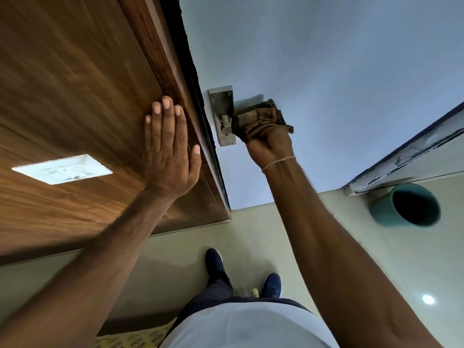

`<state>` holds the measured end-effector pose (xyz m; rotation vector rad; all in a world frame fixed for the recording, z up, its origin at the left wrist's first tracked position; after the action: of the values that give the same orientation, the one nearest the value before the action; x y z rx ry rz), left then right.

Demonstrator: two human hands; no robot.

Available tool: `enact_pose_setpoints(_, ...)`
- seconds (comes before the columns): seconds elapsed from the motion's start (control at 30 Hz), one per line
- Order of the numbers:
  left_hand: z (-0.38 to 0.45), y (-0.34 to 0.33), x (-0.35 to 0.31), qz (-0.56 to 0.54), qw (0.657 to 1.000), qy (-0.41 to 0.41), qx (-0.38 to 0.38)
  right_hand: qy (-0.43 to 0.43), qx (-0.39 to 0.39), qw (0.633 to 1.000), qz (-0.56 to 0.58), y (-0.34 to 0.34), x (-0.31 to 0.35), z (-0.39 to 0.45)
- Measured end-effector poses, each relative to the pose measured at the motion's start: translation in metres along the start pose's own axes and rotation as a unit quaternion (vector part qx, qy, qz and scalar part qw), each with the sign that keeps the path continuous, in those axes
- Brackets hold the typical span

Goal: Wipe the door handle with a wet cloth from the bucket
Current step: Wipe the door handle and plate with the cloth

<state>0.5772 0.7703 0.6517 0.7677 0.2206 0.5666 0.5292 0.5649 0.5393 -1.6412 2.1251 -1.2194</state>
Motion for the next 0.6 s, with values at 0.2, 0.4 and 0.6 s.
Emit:
enact_pose_setpoints(0.2,0.0,0.004,-0.002,0.001,1.0,-0.012,0.002,-0.032,0.054,0.995,0.074,-0.023,-0.045,-0.013)
enact_pose_setpoints(0.4,0.001,0.003,-0.002,-0.001,1.0,-0.003,0.002,-0.007,0.066,0.998,0.015,-0.013,-0.001,-0.004)
enact_pose_setpoints(0.6,0.001,0.006,0.0,-0.007,1.0,-0.009,0.016,0.051,0.041,0.997,-0.038,0.0,0.028,0.003)
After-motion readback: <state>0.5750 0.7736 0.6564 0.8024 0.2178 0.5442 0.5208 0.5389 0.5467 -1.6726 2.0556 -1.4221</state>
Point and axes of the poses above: each hand's wrist, its own z-axis towards the middle knuckle, its own y-axis out of the back of the hand, x = y × z, the point moved 9 cm from there along z, towards the middle knuckle, and after that the axes turned 6 degrees about -z, right-handed, at the moved point
